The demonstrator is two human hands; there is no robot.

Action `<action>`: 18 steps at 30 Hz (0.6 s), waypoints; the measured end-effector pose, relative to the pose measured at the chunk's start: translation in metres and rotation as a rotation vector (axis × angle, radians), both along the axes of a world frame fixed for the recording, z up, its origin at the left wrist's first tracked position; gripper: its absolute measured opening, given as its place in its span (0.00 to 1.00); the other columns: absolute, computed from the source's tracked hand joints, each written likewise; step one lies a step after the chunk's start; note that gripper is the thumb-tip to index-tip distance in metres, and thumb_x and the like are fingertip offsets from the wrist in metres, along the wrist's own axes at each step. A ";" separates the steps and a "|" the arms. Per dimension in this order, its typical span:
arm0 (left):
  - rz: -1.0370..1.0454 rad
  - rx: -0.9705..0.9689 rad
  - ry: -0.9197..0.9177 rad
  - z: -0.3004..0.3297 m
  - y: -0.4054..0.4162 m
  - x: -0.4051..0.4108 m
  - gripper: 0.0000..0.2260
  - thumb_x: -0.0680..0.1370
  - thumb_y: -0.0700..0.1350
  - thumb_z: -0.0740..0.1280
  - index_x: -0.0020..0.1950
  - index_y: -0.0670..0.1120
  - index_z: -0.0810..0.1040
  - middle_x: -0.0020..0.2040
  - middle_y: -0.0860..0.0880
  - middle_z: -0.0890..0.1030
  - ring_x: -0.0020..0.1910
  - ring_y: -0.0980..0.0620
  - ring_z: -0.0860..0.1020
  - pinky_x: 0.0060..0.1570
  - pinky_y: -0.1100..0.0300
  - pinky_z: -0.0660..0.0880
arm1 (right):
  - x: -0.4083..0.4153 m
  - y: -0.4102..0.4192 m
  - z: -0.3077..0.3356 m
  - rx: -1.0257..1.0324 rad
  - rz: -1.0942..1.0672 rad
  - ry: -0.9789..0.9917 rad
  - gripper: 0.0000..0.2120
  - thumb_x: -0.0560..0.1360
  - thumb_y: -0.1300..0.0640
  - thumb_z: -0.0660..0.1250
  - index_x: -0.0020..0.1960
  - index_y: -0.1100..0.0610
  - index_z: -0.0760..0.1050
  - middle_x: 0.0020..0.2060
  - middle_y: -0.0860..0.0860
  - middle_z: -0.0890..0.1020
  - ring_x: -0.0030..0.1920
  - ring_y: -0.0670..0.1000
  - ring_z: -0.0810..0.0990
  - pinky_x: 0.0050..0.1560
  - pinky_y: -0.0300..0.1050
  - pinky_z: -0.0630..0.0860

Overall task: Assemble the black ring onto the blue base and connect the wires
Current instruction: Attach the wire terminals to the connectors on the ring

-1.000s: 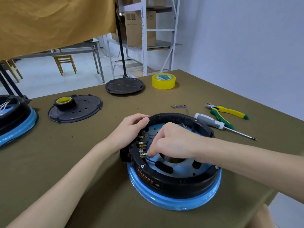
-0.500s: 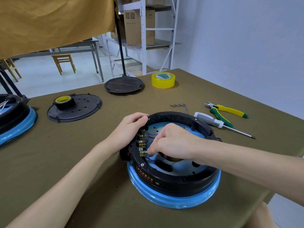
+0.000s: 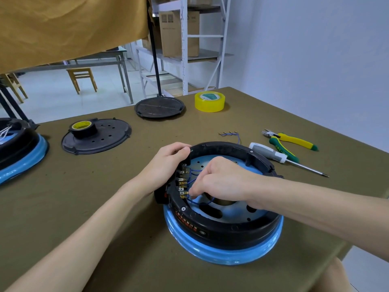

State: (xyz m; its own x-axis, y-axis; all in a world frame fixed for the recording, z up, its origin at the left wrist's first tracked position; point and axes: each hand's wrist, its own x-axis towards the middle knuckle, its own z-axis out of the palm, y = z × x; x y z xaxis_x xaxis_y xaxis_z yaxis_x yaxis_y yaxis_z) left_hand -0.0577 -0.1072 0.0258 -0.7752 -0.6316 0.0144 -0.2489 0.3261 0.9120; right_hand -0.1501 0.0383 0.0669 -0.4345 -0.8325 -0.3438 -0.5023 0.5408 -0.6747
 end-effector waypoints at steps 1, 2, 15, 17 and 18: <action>0.002 -0.003 0.003 0.000 0.000 0.000 0.13 0.87 0.48 0.60 0.66 0.49 0.80 0.62 0.49 0.83 0.65 0.49 0.79 0.72 0.42 0.70 | 0.000 0.000 0.000 -0.002 -0.001 0.003 0.12 0.73 0.51 0.75 0.50 0.59 0.87 0.51 0.52 0.87 0.57 0.52 0.79 0.75 0.60 0.64; 0.004 -0.007 0.005 0.000 0.000 0.000 0.13 0.87 0.47 0.60 0.66 0.48 0.80 0.62 0.49 0.83 0.64 0.49 0.79 0.72 0.42 0.70 | 0.001 -0.001 0.000 -0.005 -0.003 0.004 0.12 0.73 0.51 0.75 0.50 0.59 0.87 0.51 0.52 0.87 0.57 0.52 0.79 0.75 0.60 0.63; 0.062 -0.029 0.028 -0.002 0.003 -0.004 0.12 0.85 0.45 0.61 0.62 0.48 0.83 0.58 0.49 0.84 0.60 0.48 0.81 0.68 0.44 0.73 | 0.006 -0.004 0.002 -0.010 -0.030 0.012 0.12 0.72 0.55 0.75 0.43 0.65 0.83 0.34 0.52 0.81 0.48 0.54 0.81 0.72 0.58 0.68; 0.145 -0.005 0.118 -0.005 0.005 -0.004 0.12 0.85 0.42 0.61 0.56 0.47 0.85 0.54 0.48 0.86 0.56 0.48 0.83 0.61 0.49 0.78 | 0.004 -0.005 0.005 -0.001 -0.043 0.004 0.11 0.70 0.54 0.76 0.39 0.62 0.82 0.34 0.53 0.82 0.45 0.54 0.81 0.57 0.51 0.75; 0.225 0.009 0.196 -0.006 0.006 -0.003 0.13 0.84 0.40 0.61 0.52 0.46 0.86 0.51 0.48 0.87 0.53 0.49 0.84 0.55 0.55 0.79 | 0.003 -0.005 0.006 0.001 -0.051 -0.008 0.12 0.70 0.54 0.77 0.41 0.63 0.83 0.40 0.56 0.85 0.48 0.54 0.82 0.52 0.49 0.76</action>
